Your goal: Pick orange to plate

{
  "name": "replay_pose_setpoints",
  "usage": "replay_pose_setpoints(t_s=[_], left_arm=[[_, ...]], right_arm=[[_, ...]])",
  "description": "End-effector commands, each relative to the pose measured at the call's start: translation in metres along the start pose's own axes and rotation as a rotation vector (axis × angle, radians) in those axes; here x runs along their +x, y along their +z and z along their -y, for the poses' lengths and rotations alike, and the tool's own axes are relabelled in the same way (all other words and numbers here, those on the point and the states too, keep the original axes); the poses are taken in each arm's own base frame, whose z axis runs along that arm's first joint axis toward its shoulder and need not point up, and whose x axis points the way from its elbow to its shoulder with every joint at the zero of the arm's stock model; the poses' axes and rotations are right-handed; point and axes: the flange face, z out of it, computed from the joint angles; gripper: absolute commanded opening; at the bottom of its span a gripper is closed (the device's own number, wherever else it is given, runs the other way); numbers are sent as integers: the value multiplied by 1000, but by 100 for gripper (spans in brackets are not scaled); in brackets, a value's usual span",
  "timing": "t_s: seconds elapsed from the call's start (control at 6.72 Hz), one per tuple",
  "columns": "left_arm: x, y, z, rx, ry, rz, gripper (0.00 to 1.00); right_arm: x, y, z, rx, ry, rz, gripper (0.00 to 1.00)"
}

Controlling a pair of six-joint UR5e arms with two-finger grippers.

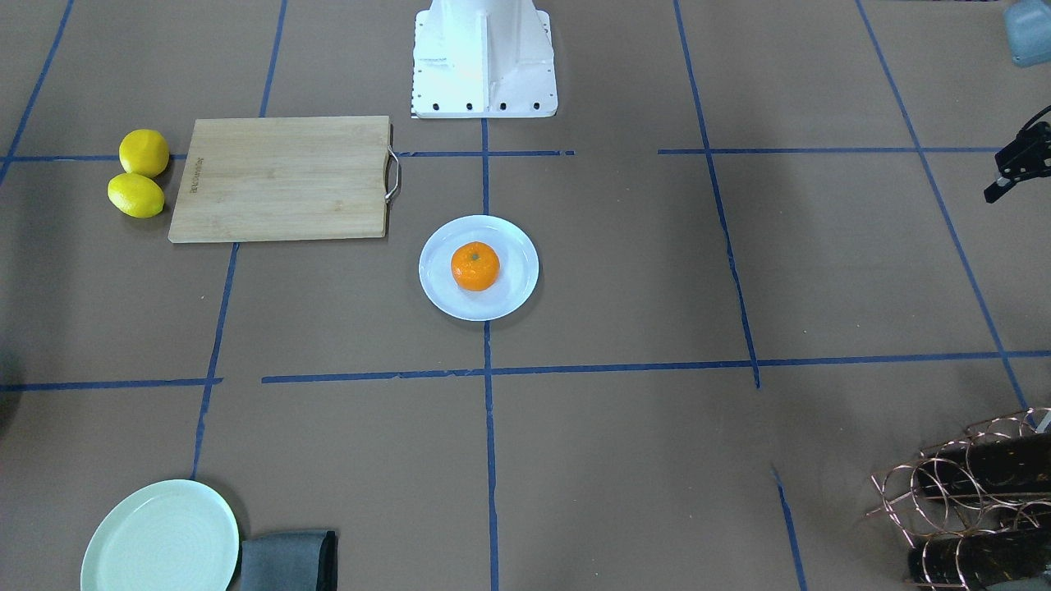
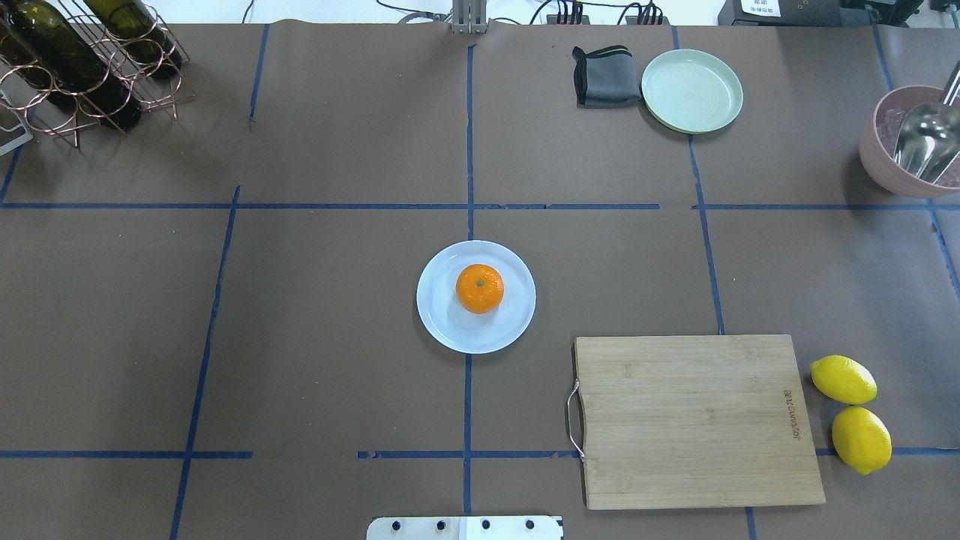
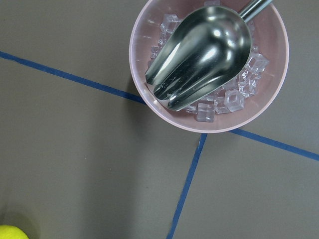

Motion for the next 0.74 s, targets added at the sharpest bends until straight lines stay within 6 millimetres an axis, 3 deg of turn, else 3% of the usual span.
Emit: replay_pose_setpoints(t_s=[0.0,0.6], left_arm=[[-17,1,-9,-106,-62,-1,99],[-23,5,-21,-116,-82,-10,100]], right_arm=[[1,-1,1,-3,13,8,100],[-9,-2,5,5,37,-1,100]])
